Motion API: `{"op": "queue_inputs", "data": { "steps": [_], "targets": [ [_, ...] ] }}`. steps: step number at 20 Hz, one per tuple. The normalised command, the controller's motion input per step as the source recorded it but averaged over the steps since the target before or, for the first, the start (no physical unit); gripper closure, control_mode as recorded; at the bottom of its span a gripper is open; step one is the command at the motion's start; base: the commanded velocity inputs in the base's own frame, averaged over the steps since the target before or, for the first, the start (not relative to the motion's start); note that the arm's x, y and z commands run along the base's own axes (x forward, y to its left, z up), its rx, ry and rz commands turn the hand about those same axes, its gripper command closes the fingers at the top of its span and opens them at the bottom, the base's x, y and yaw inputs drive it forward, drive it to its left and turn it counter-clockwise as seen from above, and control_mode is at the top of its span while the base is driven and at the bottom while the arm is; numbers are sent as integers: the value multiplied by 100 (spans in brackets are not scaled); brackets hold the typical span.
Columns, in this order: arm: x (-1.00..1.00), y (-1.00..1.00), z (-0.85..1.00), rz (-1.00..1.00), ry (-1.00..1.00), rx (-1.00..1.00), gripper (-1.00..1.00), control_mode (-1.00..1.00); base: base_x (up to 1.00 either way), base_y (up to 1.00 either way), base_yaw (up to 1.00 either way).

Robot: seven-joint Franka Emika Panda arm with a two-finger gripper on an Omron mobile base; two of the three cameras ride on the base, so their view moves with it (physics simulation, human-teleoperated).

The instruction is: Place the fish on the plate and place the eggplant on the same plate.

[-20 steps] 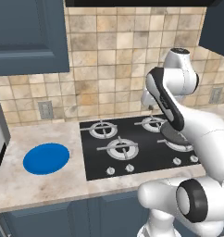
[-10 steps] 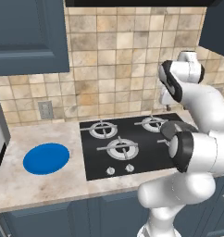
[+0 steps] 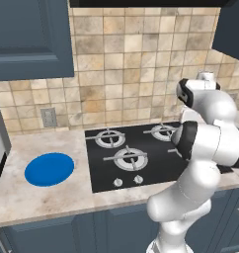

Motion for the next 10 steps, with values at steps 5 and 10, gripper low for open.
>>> {"op": "queue_inputs", "data": {
  "steps": [5,10],
  "targets": [
    [28,-20,-67,-4,-5,0,-100,-100,0,0,0],
    [47,-2,-29,0,-28,1,-100,-100,0,0,0]
  ]
}}
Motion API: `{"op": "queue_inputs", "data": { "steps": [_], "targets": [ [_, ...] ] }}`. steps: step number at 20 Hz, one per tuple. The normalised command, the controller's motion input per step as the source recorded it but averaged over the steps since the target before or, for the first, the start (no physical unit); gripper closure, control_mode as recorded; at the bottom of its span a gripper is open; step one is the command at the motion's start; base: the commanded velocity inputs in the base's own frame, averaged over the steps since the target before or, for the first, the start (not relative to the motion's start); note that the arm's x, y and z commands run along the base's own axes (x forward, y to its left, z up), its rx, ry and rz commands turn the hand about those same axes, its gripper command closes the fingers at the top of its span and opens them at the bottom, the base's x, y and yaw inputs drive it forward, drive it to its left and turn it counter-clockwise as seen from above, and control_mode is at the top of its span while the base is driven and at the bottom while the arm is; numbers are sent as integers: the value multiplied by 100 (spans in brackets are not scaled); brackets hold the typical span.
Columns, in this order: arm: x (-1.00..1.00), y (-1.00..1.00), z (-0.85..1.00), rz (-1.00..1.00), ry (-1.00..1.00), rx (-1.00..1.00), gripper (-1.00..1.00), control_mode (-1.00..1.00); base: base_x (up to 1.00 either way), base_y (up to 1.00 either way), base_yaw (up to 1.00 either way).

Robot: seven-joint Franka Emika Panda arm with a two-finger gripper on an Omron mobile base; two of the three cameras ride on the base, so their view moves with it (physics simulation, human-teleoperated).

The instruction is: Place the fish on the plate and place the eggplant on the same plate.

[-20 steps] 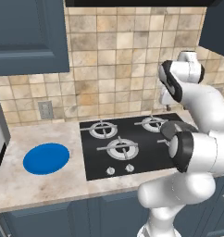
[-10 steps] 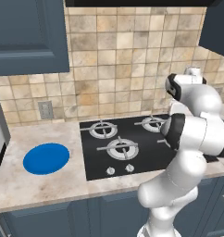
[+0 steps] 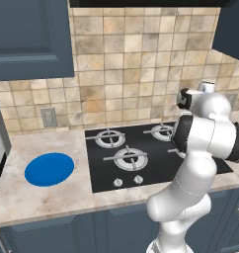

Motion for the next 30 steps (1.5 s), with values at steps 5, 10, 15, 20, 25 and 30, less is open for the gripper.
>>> {"op": "queue_inputs", "data": {
  "steps": [5,10,15,20,25,30],
  "targets": [
    [48,-9,-1,0,-11,0,-100,-100,0,0,0],
    [62,-41,0,1,8,0,-100,-100,0,0,0],
    [45,-36,-7,0,4,0,-100,-100,0,0,0],
    [0,-3,-40,0,2,0,-100,-100,0,0,0],
    [1,0,-53,0,3,0,-100,-100,0,0,0],
    [-6,0,-9,1,1,0,-100,-100,0,0,0]
  ]
}}
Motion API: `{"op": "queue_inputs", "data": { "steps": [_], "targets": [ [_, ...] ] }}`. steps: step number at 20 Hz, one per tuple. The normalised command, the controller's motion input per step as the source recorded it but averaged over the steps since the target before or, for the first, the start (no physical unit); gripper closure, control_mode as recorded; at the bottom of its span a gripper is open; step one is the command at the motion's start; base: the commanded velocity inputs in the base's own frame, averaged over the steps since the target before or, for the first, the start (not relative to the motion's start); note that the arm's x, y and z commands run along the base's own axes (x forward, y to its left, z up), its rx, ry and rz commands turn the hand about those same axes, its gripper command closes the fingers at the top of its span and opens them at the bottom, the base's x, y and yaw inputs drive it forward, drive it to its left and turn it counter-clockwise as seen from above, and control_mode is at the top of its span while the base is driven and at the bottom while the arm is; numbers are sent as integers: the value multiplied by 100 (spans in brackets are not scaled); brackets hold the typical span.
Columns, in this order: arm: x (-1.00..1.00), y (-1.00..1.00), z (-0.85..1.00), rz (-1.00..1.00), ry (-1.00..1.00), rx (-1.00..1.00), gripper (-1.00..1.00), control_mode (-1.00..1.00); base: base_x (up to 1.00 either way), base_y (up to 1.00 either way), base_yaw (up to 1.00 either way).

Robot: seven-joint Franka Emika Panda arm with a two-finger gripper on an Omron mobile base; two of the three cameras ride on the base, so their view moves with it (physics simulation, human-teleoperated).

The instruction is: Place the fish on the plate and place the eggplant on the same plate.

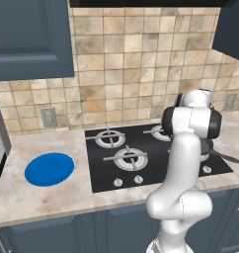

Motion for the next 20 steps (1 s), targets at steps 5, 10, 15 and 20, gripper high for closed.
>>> {"op": "queue_inputs", "data": {
  "steps": [5,10,15,20],
  "targets": [
    [-12,0,0,2,3,0,-100,-100,0,0,0],
    [0,0,-3,3,0,0,-100,-100,0,0,0],
    [0,10,-2,2,0,0,-100,-100,0,0,0],
    [0,4,-3,0,0,0,-100,-100,0,0,0]
  ]
}}
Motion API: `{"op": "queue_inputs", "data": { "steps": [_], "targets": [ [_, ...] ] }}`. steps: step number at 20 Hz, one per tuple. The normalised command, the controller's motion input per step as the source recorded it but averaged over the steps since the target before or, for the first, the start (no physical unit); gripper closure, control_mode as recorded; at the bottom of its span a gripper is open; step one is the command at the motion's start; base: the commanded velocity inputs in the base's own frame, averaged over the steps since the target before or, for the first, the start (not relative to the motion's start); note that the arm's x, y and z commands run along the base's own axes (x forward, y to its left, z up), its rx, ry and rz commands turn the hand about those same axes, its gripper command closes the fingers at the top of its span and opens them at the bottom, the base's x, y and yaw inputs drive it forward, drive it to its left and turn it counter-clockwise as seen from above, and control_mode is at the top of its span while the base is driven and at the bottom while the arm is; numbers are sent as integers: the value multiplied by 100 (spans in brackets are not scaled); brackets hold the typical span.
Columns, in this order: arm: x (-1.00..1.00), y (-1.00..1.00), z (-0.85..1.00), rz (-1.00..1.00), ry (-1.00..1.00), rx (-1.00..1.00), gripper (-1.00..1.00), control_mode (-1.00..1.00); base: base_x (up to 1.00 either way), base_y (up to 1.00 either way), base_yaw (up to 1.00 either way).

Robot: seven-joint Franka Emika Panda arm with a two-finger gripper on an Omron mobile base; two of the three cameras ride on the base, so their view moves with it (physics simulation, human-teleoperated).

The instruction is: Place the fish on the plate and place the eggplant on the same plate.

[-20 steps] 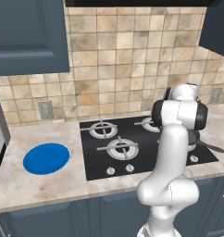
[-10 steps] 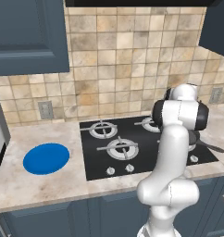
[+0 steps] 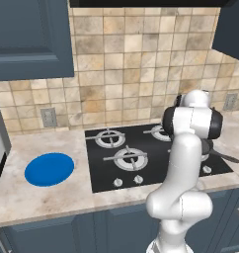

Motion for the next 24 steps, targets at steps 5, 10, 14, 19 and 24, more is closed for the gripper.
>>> {"op": "queue_inputs", "data": {
  "steps": [5,10,14,19,24],
  "targets": [
    [-6,0,-15,0,2,0,-100,-100,0,0,0],
    [0,0,-22,0,3,0,-100,-100,0,0,0],
    [0,0,-2,0,6,0,-100,-100,0,0,0],
    [0,0,0,0,2,0,100,-100,0,0,0],
    [0,0,0,0,0,0,100,-100,0,0,0]
  ]
}}
